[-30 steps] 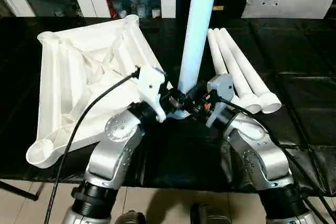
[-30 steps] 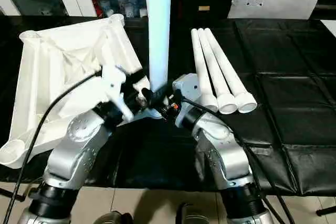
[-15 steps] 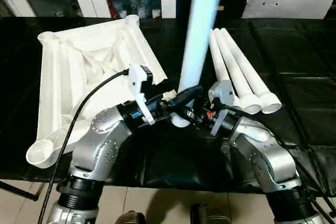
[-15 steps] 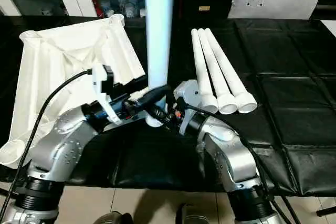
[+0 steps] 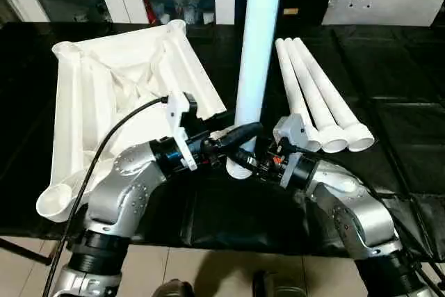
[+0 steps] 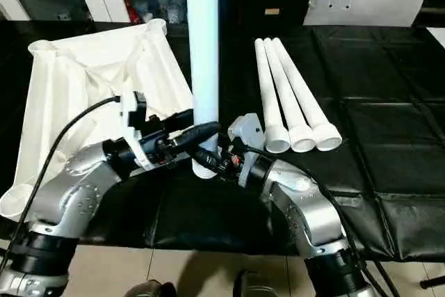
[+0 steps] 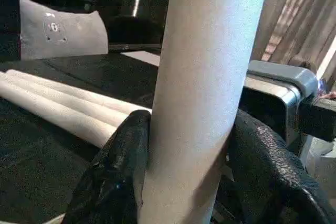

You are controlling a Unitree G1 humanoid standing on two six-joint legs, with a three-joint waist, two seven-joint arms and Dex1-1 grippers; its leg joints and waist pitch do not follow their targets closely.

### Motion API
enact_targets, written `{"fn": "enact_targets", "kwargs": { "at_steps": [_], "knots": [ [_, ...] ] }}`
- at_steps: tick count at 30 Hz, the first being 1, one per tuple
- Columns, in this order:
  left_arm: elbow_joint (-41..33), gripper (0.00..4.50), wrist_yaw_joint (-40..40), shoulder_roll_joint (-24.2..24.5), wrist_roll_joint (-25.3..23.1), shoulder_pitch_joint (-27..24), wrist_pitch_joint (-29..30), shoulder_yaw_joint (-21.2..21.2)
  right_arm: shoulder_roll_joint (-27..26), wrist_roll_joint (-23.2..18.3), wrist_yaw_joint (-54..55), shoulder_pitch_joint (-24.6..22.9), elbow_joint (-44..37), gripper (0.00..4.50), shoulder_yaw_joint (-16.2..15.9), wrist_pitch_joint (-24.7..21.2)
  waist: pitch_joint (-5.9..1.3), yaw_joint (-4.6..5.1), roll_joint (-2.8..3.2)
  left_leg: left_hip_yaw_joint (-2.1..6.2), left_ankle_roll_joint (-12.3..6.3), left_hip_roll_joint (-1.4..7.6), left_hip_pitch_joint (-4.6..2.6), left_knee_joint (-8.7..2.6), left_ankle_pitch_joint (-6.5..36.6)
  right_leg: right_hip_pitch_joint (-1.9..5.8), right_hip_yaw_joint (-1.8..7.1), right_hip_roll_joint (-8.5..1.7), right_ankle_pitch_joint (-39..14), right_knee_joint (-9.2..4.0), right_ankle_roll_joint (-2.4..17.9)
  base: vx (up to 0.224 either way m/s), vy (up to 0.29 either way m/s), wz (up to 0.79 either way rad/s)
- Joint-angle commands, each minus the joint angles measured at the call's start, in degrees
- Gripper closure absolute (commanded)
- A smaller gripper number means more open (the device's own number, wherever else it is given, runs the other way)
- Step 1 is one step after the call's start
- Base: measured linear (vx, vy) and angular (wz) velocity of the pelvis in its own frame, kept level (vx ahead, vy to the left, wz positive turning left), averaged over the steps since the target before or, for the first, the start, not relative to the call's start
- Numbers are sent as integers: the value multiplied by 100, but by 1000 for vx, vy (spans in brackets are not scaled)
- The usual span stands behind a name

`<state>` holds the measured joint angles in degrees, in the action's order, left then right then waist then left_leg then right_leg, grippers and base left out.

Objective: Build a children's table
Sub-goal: Insert table leg to table base

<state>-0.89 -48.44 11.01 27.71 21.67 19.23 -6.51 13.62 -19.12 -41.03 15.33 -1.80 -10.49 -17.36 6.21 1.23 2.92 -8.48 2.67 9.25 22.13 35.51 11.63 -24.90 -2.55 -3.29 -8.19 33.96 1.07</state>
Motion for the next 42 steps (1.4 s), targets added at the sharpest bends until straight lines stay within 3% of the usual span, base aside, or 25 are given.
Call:
{"fn": "enact_targets", "kwargs": {
  "at_steps": [1, 10, 11, 12, 23, 27, 29, 30, 32, 34, 35, 36, 41, 42],
  "knots": [
    [32, 250, 235, -89, -65, 48, 64, -33, -48, -31, -11, 38, -231, 256, -30, 22, -436, -2, -20, 28, -395, 261, -20, -439, 1053, 416, 226, -360, -1845, -440, 1153, 0, 0, 0],
    [66, 252, 568, -200, -82, 138, 51, 149, -158, 64, 299, 238, -55, 256, 134, 30, -428, 4, -50, 29, -404, 249, -20, -438, 1094, 400, 216, -352, -2121, -463, 1057, 0, 0, 0],
    [68, 252, 603, -194, -87, 163, 60, 183, -161, 29, 278, 260, -56, 200, 152, 3, -426, 4, -44, 29, -402, 248, -23, -439, 1104, 400, 213, -350, -2151, -464, 1041, 0, 0, 0],
    [73, 252, 645, -194, -68, 192, 92, 228, -158, -15, 238, 277, -64, 187, 165, -32, -430, 0, -41, 30, -399, 248, -25, -435, 1075, 400, 215, -350, -2114, -459, 1042, 0, 0, 0],
    [396, 254, 612, -24, 65, 482, 180, 516, 87, -242, -169, 355, -179, 96, 297, -89, -454, -17, -42, 19, -518, 238, -18, -412, 877, 429, 210, -346, -1744, -428, 1165, 0, 0, 0],
    [458, 254, 459, 39, 265, 581, 296, 634, 326, -584, -445, 402, -283, 62, 515, -322, -458, -36, -48, 21, -570, 234, -15, -407, 805, 444, 207, -344, -1719, -424, 1197, 0, 0, 0],
    [462, 254, 214, 103, 483, 627, 468, 695, 506, -751, -612, 461, -274, 53, 629, -499, -470, -37, -81, 13, -582, 229, -18, -397, 763, 443, 206, -349, -1720, -422, 1202, 0, 0, 0],
    [471, 254, -32, 164, 715, 685, 649, 751, 706, -918, -832, 526, -256, 49, 698, -724, -465, -51, -66, 11, -609, 215, -31, -391, 701, 444, 206, -341, -1733, -411, 1239, 0, 0, 0],
    [468, 254, -184, 200, 876, 727, 785, 783, 855, -1025, -1031, 577, -244, 10, 716, -877, -466, -57, -70, 6, -638, 211, -20, -379, 674, 450, 203, -342, -1723, -413, 1250, 0, 0, 0],
    [434, 254, -375, 245, 1088, 771, 962, 819, 1043, -1153, -1286, 638, -244, 8, 741, -1053, -460, -67, -78, 3, -664, 217, -22, -377, 665, 444, 204, -343, -1771, -417, 1259, 0, 0, 0],
    [407, 254, -472, 276, 1182, 793, 1050, 820, 1138, -1263, -1416, 680, -245, 8, 771, -1174, -462, -55, -122, -4, -682, 204, -19, -373, 676, 453, 198, -335, -1795, -427, 1251, 0, 0, 0],
    [329, 254, -750, 371, 1421, 858, 1319, 790, 1397, -1614, -1814, 824, -277, 8, 824, -1554, -470, -68, -106, 4, -701, 194, -25, -366, 627, 468, 196, -338, -1815, -412, 1252, 0, 0, 0],
    [236, 254, -1103, 465, 1784, 965, 1686, 763, 1666, -2041, -2234, 1019, -342, 8, 857, -2014, -455, -80, -105, 2, -760, 213, -25, -361, 568, 442, 192, -333, -1883, -421, 1250, 0, 0, 0],
    [224, 254, -1226, 476, 1940, 1022, 1841, 770, 1711, -2198, -2362, 1101, -341, 8, 881, -2191, -457, -81, -171, -13, -754, 209, -24, -361, 544, 443, 193, -331, -1919, -434, 1239, 0, 0, 0]
  ]
}}
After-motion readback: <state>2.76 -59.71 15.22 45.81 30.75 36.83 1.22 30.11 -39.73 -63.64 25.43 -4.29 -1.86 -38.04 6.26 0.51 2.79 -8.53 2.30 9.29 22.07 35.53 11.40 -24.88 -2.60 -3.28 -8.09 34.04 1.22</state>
